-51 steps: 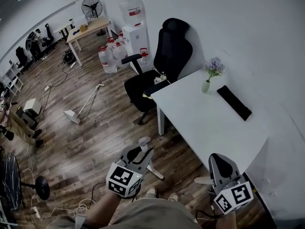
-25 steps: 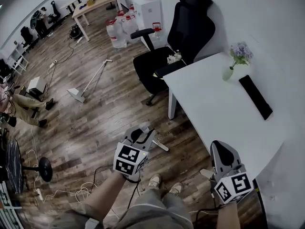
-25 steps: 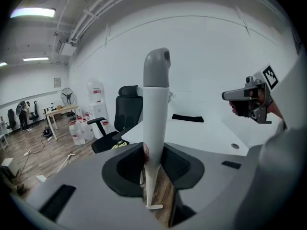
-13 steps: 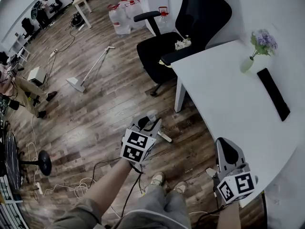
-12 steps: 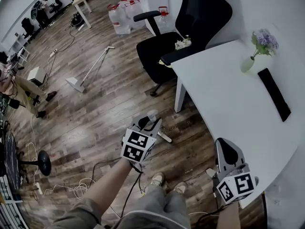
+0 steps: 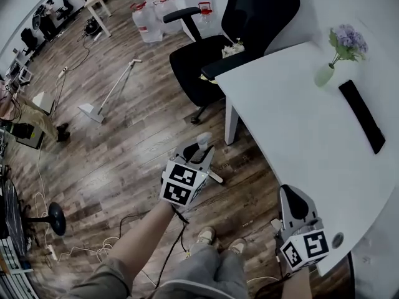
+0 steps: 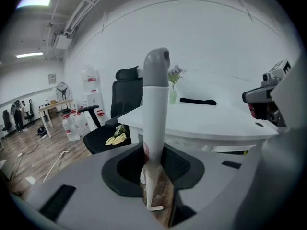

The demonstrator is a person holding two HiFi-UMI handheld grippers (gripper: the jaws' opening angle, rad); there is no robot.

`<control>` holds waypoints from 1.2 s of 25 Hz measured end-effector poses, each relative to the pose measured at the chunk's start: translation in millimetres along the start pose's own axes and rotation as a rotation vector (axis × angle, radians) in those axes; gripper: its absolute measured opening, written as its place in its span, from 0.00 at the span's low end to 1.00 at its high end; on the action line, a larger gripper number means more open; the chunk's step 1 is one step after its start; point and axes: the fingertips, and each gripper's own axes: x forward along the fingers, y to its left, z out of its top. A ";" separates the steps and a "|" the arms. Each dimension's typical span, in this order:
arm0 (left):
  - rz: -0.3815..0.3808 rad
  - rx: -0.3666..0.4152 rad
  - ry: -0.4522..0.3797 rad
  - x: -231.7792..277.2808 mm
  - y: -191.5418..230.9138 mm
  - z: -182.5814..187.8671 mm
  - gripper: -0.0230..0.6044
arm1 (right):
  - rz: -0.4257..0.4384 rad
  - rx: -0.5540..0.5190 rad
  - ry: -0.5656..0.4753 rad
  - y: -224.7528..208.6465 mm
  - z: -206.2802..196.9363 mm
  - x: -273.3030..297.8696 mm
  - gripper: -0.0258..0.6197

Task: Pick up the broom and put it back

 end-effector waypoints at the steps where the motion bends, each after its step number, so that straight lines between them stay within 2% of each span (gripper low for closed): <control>1: -0.014 0.015 0.002 6.5 -3.3 2.9 0.22 | -0.004 0.004 0.002 -1.6 -1.2 -1.0 0.09; 10: -0.124 0.098 0.006 76.0 -22.5 34.4 0.22 | -0.062 0.032 -0.012 -21.8 -3.0 -5.5 0.09; 15: -0.148 0.123 0.010 105.7 -36.0 43.7 0.22 | -0.084 0.035 -0.016 -37.0 -6.5 -7.8 0.09; 24: -0.152 0.161 -0.015 126.0 -51.3 52.0 0.22 | -0.108 0.053 -0.009 -48.9 -16.6 -11.5 0.09; 27: -0.144 0.147 0.003 131.0 -53.3 49.0 0.23 | -0.110 0.041 -0.003 -49.9 -14.2 -16.6 0.09; 30: -0.162 0.091 0.014 133.7 -57.1 44.7 0.32 | -0.108 0.025 -0.001 -48.7 -14.9 -20.2 0.09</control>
